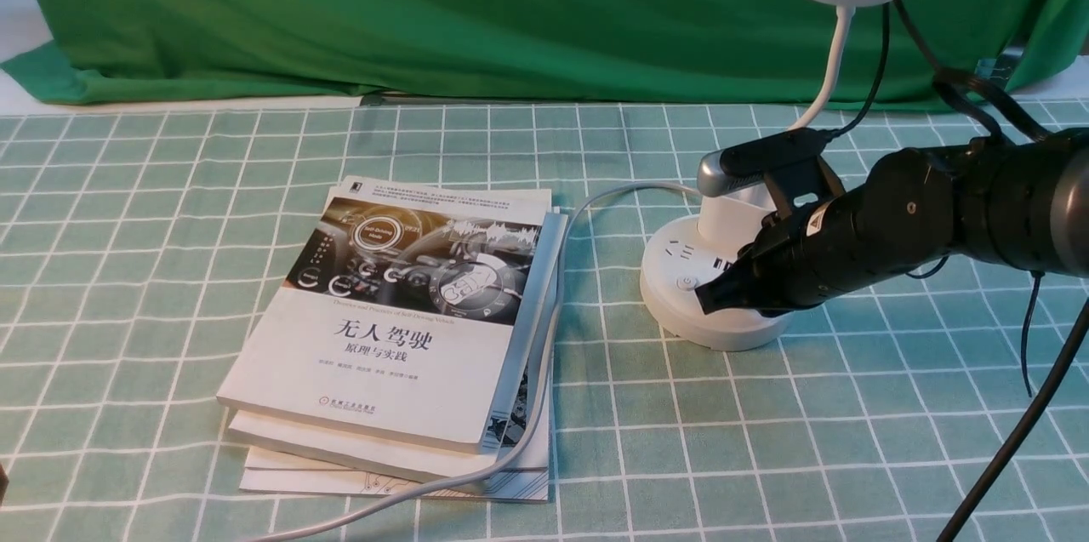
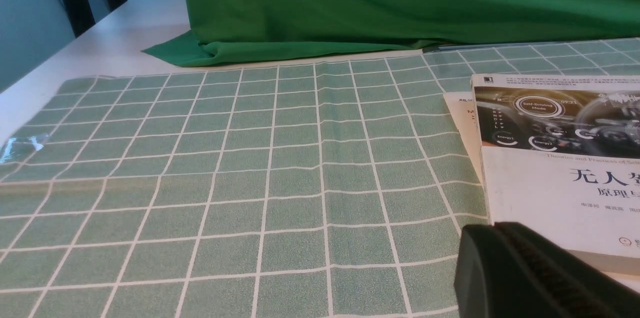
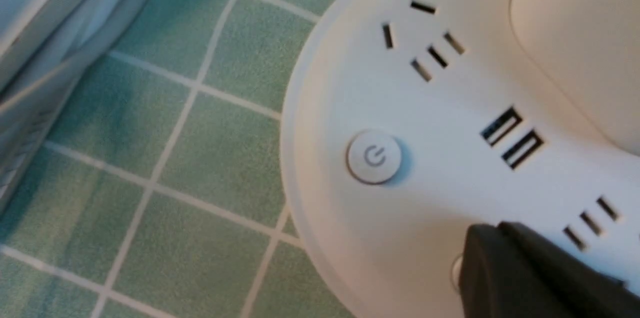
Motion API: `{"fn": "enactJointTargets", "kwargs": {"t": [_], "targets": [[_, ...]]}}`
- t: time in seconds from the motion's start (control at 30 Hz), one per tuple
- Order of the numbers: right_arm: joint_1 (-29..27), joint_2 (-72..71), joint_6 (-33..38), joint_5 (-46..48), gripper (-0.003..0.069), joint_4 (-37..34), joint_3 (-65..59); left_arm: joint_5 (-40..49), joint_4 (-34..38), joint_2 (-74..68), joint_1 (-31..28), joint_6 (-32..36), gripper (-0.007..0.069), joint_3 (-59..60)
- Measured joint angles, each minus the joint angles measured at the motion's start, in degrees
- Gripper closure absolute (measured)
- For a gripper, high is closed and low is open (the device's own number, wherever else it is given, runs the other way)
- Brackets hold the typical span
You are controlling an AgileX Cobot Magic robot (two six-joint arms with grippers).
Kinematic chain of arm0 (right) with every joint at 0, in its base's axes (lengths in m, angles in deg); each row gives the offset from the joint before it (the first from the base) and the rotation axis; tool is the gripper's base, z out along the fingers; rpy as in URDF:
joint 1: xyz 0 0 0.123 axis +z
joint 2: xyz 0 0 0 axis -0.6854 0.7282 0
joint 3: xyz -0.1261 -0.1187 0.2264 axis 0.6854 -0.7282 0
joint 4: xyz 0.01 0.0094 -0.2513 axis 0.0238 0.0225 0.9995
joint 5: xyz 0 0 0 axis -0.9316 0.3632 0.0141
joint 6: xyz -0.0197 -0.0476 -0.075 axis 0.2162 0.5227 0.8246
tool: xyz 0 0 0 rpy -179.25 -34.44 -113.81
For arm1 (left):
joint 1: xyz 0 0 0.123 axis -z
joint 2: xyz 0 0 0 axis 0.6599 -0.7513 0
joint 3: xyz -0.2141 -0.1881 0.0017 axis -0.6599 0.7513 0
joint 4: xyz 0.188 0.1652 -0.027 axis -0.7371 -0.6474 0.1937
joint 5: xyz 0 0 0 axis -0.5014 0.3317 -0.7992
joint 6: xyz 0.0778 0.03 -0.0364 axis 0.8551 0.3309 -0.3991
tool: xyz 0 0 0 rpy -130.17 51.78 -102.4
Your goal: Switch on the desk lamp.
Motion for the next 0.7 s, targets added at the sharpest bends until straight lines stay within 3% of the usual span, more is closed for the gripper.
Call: {"fn": "enactJointTargets", "kwargs": {"t": [0.33, 0.7], "targets": [[-0.3, -18.6, -2.9, 11.2, 0.0624, 3.1, -3.6, 0.0, 0.0, 0.0, 0.0, 0.0, 0.0603, 0.0], [-0.3, -47.9, -6.1, 8.5, 0.0606, 5.2, -19.2, 0.0, 0.0, 0.0, 0.0, 0.0, 0.0603, 0.0]]}}
